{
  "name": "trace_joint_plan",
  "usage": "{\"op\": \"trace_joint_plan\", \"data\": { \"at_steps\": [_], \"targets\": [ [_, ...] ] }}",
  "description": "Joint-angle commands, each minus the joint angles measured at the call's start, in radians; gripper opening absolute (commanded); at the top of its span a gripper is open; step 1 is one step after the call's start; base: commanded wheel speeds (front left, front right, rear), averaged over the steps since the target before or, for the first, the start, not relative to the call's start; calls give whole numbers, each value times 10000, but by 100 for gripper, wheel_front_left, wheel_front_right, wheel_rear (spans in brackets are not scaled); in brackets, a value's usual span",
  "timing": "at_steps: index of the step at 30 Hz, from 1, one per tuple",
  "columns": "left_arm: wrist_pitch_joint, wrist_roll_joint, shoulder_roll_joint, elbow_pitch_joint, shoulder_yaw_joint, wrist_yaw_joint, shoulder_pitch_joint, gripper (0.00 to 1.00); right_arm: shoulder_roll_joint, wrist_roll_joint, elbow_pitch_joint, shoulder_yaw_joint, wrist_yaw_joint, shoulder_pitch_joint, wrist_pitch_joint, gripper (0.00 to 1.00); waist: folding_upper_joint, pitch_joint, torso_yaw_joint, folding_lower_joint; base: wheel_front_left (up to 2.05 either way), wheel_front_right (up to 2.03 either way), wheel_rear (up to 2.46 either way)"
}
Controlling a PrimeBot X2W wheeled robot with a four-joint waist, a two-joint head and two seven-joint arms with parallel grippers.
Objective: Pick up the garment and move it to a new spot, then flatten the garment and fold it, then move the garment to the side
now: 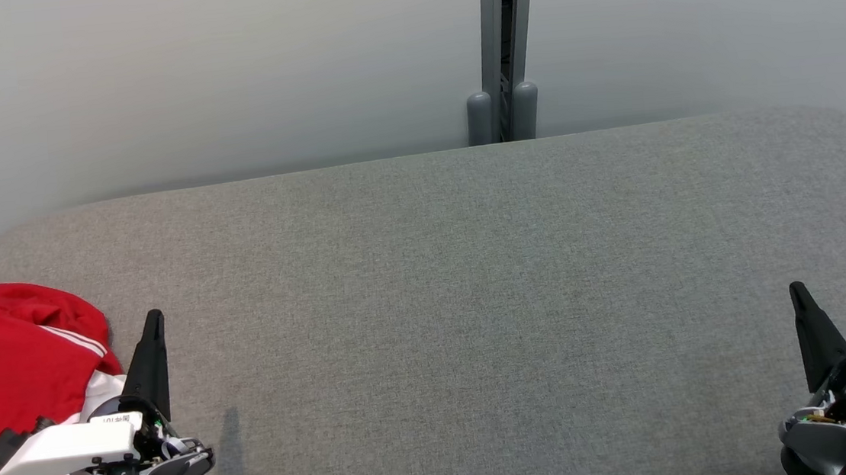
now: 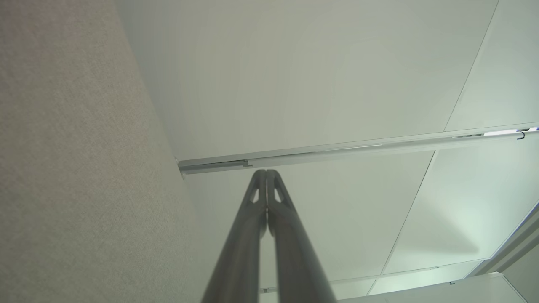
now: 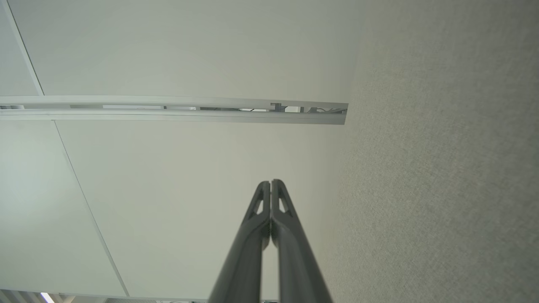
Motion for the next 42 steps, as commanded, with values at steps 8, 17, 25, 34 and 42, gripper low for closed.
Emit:
{"op": "trace_joint_plan", "data": {
  "at_steps": [8, 17, 25, 34, 42],
  "targets": [
    [16, 20, 26, -5, 24, -28, -161, 0, -50, 34, 39, -2, 4, -57, -1, 0, 0, 0, 0, 0, 0, 0, 0],
    [16, 20, 26, -5, 24, -28, -161, 0, -50, 34, 39, -1, 4, -57, -1, 0, 0, 0, 0, 0, 0, 0, 0],
    [0, 0, 0, 0, 0, 0, -1, 100, 0, 0, 0, 0, 0, 0, 0, 100, 0, 0, 0, 0, 0, 0, 0],
    [-368, 56, -60, 24, -184, 3, 339, 100, 89, -263, 90, 155, -12, 161, -276, 100, 0, 9, -8, 0, 0, 0, 0],
    [-749, 115, -49, -164, -337, 1, 452, 100, 74, -815, 124, 191, -10, 97, -583, 100, 0, 14, -15, 0, 0, 0, 0]
  ]
}}
